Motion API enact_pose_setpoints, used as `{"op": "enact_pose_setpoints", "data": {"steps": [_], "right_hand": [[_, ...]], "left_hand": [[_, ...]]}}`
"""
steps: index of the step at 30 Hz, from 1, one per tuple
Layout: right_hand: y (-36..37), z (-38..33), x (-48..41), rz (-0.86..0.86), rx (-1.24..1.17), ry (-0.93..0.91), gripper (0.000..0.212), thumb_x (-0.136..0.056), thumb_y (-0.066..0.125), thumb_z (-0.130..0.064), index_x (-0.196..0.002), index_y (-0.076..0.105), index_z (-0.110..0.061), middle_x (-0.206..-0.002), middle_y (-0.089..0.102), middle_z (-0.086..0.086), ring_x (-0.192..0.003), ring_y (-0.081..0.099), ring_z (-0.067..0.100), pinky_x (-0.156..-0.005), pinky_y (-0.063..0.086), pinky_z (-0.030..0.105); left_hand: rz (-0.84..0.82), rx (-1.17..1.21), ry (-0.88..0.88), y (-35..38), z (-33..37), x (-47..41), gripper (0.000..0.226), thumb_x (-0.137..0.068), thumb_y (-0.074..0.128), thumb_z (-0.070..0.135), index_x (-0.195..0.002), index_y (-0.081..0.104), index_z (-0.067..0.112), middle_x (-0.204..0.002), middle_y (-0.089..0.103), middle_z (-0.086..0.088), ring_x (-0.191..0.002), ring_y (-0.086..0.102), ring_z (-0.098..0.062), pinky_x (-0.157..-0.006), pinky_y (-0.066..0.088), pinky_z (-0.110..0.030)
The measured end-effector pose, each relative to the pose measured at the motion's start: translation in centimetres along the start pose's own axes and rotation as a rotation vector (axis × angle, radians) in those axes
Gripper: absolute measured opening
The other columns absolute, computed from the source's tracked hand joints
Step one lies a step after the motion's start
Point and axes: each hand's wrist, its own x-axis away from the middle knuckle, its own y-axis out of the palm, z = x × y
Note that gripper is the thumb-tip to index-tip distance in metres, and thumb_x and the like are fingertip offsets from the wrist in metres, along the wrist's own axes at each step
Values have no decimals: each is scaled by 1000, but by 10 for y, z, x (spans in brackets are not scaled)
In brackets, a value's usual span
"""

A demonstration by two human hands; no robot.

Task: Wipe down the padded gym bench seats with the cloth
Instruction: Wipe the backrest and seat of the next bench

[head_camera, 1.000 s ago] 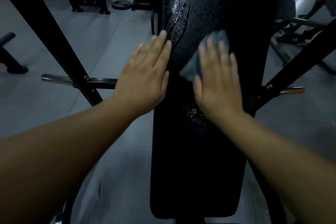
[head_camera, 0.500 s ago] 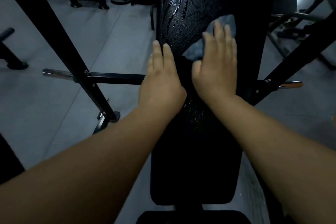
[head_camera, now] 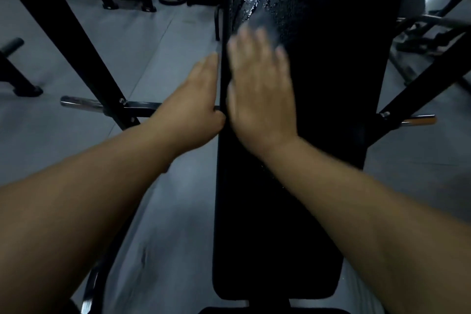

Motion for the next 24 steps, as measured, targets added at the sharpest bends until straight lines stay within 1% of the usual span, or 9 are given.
{"op": "enact_pose_setpoints", "data": {"steps": [2,4,6,10,12,16,18,21,24], "right_hand": [[-2,-2,63,-168,13,-290,62,-95,44,-19,-153,30,-3,-160,30,16,-149,27,33,-122,19,48],[-17,26,107,-277,12,-407,63,-92,44,-14,-153,29,-7,-160,29,11,-149,27,30,-122,18,46],[-25,60,103,-250,9,-319,65,-89,45,-11,-152,30,-8,-160,30,11,-148,27,29,-121,19,47],[-17,47,42,-72,-32,134,63,-92,46,-14,-153,32,-6,-162,26,14,-151,19,32,-123,12,49],[-8,24,60,-80,-22,83,64,-91,45,-14,-153,33,-6,-163,23,16,-151,19,34,-122,12,50],[-26,52,138,-379,33,-333,74,-86,50,-15,-156,26,-15,-164,14,4,-153,15,24,-123,10,45],[-39,75,125,-341,-4,-222,75,-83,51,-10,-155,29,-15,-164,24,7,-152,21,24,-123,15,47],[-42,71,61,-139,-74,142,74,-79,48,-8,-152,33,-7,-151,42,15,-141,33,33,-120,24,49],[-22,25,65,-110,-128,140,71,-78,45,-6,-149,38,-2,-151,42,20,-140,36,40,-119,26,49]], "left_hand": [[-80,8,-15,4,-8,6,101,-87,63,12,-159,-7,19,-167,4,-4,-151,17,-21,-116,21,-26],[-157,-24,-25,8,-8,14,111,-83,67,12,-157,-13,24,-167,-3,0,-151,16,-23,-119,26,-35],[-86,-74,27,13,1,17,112,-79,68,10,-157,-12,18,-167,-5,-3,-152,13,-25,-120,25,-37],[69,-198,-2,33,24,23,107,-83,63,11,-155,-16,8,-165,-14,-10,-152,9,-28,-114,29,-34],[91,-234,-9,37,24,27,105,-83,61,12,-155,-16,7,-165,-14,-12,-151,12,-29,-112,34,-36],[104,-357,33,44,27,37,104,-81,63,19,-157,-7,8,-164,-11,-20,-151,13,-36,-114,34,-43],[74,-434,50,51,35,48,102,-82,63,24,-158,-4,12,-163,-15,-21,-151,7,-38,-117,31,-46],[10,-490,116,45,34,52,101,-84,66,30,-158,-1,18,-165,-16,-12,-150,7,-36,-117,31,-47],[-52,-483,232,16,23,44,100,-81,73,27,-158,11,17,-165,-5,-11,-143,24,-35,-104,46,-50]]}}
